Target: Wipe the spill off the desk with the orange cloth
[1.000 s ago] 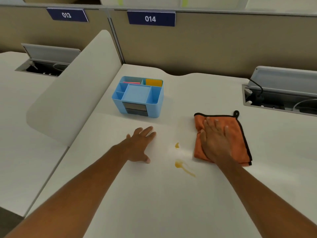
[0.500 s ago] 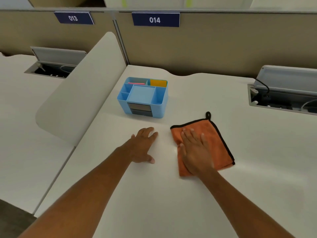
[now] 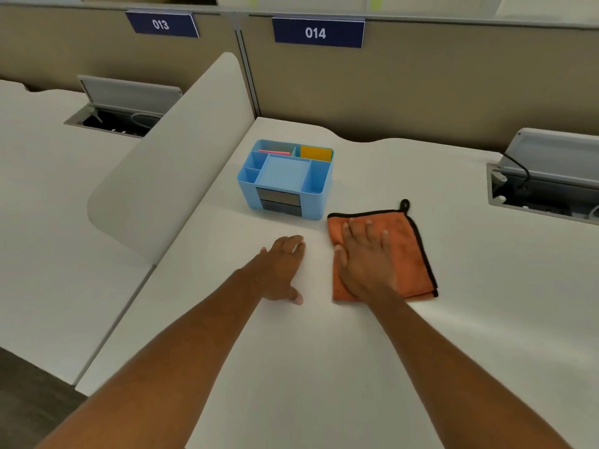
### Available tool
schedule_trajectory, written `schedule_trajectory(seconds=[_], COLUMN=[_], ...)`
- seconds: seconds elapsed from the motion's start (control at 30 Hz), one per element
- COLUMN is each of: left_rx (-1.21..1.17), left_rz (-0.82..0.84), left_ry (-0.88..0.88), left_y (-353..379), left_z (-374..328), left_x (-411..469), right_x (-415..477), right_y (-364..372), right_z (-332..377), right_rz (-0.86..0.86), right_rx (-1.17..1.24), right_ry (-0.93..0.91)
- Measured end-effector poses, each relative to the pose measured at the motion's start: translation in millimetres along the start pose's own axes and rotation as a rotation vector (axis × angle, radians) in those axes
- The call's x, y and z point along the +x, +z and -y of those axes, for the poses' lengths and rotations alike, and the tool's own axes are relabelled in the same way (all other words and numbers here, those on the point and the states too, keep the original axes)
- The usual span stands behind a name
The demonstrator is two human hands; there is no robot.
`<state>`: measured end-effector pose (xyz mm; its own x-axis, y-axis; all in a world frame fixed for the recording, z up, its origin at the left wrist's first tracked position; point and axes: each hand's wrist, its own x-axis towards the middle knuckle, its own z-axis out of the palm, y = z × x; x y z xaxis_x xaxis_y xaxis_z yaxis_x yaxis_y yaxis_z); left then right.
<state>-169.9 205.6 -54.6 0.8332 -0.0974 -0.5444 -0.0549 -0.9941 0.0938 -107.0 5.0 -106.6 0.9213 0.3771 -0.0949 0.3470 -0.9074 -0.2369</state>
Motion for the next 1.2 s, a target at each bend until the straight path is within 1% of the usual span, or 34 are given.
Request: schedule_trajectory(seconds=[0.13,0.2,0.23,0.3,0.37,0.43,0.5,0.6,0.67,0.8,0.9,0.97,1.03,1.1,1.13,1.2], left_rx=[0.018,0.031,0.034,0.034,0.042,0.046,0.039,0.031,0.021,-0.005,0.007,0.028,0.042,0.036,0.025,0.007], left_rz=[-0.021,-0.030,-0.034,-0.033,-0.032,-0.030,-0.035,-0.040,-0.041,-0.026,-0.026,-0.030,-0.030,-0.022,-0.024,-0.031], left_ry=[-0.035,-0.046,-0.048,-0.045,-0.038,-0.032,-0.031,-0.046,-0.058,-0.050,-0.057,-0.067,-0.071,-0.068,-0.072,-0.075], left_y=[0,0,0,-1,-3,-4,-4,-3,-3,-8,-11,-9,-5,-3,-2,-2], left_z=[1,2,2,3,3,3,3,3,3,6,18,29,38,42,42,41], left_x=[-2,-3,-3,-3,-3,-3,-3,-2,-3,-5,-11,-16,-22,-25,-26,-25], right_x=[-51,-77,-87,-92,-76,-44,-11,17,17,-23,-65,-83,-81,-63,-51,-29], right_y=[5,6,6,2,-2,-6,-8,-6,-3,4,9,9,4,-2,-5,-7], right_z=[13,1,-10,-32,-48,-55,-49,-20,2,29,19,-4,-27,-41,-42,-33], right_rz=[0.054,0.073,0.070,0.019,-0.026,-0.030,-0.012,0.012,0.018,0.043,0.081,0.041,-0.023,-0.050,-0.044,-0.027], right_rx=[-0.031,-0.036,-0.037,-0.039,-0.061,-0.081,-0.085,-0.076,-0.069,-0.025,-0.031,-0.065,-0.089,-0.082,-0.065,-0.045], right_ry=[-0.130,-0.168,-0.157,-0.069,0.057,0.144,0.174,0.106,0.037,-0.087,-0.178,-0.129,0.022,0.157,0.194,0.204])
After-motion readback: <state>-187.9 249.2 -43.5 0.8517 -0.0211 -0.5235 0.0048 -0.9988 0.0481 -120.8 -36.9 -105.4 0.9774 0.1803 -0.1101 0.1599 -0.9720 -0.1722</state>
